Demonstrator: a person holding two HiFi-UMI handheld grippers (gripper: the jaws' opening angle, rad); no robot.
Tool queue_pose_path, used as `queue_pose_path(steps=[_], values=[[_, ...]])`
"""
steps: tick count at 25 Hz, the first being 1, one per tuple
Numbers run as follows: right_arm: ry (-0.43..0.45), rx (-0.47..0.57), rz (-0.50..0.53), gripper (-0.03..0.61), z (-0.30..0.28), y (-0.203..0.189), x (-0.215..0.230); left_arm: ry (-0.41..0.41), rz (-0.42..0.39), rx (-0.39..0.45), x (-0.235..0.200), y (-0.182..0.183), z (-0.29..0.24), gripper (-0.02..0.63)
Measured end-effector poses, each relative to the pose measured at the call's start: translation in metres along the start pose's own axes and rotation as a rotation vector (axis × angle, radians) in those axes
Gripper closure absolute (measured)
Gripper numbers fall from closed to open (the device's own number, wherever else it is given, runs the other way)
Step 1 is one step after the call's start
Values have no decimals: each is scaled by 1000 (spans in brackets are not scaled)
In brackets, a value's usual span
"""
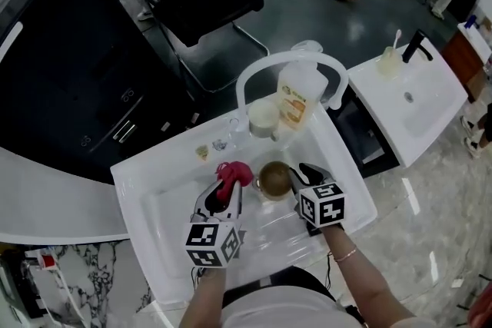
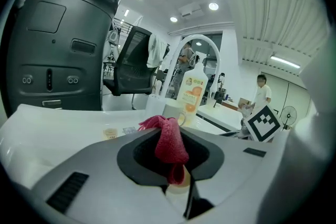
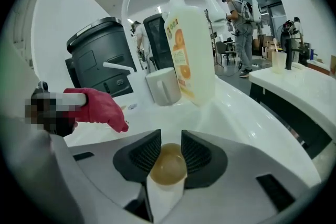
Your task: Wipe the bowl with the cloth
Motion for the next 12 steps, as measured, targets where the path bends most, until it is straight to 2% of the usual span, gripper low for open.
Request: queue_pose_path(steps=[12], values=[[22,-173,-24,439,-52,-32,39,66,27,-44,0,-10,-24,529]])
Point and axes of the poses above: the fingertips, and each gripper's own axes: z backward along the fingers, x to its right, y out of its top, the point moved 4 cm from there along z, backward along the fingers, and after that the axes turned 13 degrees about y, right-handed, at the moved point
